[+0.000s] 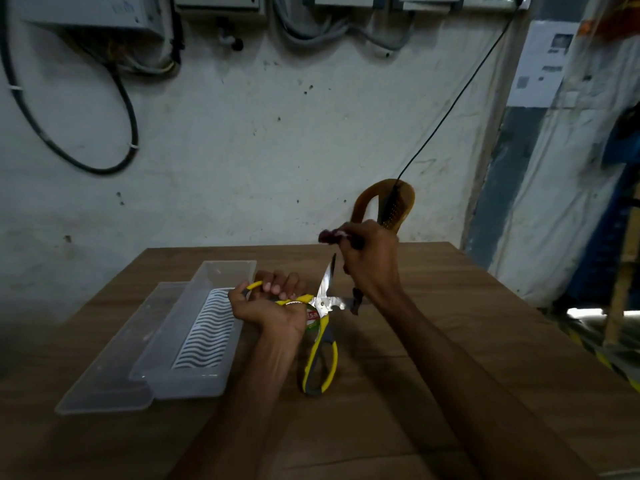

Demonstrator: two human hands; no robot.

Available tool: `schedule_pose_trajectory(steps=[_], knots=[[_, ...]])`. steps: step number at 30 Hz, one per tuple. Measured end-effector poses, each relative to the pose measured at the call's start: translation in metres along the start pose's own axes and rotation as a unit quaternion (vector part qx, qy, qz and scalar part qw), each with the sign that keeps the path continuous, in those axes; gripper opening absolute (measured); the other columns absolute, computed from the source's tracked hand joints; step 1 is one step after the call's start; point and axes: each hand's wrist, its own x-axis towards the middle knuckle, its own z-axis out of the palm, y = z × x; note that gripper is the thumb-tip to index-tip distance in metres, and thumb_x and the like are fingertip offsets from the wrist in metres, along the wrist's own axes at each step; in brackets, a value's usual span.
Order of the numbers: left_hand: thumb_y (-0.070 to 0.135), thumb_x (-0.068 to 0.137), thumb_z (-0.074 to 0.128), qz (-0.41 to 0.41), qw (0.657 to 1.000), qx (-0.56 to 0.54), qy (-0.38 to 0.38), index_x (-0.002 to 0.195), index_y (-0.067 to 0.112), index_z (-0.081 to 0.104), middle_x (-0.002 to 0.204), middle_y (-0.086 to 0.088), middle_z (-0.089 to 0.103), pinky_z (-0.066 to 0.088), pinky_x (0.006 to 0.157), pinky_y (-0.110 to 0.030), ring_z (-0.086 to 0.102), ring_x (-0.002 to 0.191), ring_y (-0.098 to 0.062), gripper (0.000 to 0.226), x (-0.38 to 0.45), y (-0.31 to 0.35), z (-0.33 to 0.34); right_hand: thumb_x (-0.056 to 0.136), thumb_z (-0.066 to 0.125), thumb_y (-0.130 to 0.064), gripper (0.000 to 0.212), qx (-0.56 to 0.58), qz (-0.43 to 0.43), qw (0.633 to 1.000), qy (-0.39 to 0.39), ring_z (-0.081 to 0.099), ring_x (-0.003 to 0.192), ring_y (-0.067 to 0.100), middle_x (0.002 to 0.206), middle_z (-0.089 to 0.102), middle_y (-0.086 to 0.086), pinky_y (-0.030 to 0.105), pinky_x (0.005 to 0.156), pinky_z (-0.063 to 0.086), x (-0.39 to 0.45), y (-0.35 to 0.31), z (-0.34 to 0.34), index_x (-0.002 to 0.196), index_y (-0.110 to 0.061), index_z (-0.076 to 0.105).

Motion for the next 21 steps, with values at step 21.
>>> schedule_pose_trajectory(steps=[21], knots=[[0.040, 0.066, 0.043, 0.031, 0.999, -0.008, 0.010, 0.054, 0.017, 0.033, 0.050, 0.001, 0.025, 0.016, 0.048, -0.023, 0.019, 0.043, -0.014, 0.028, 0.006, 0.008, 0.001, 0.087, 0.068, -0.010, 0.022, 0.016, -0.026, 0.999, -0.042, 0.066, 0.074, 0.022, 0.085, 0.070, 0.010, 0.034, 0.067, 0.054, -0.044, -0.005, 0.023, 0.105, -0.011, 0.080]])
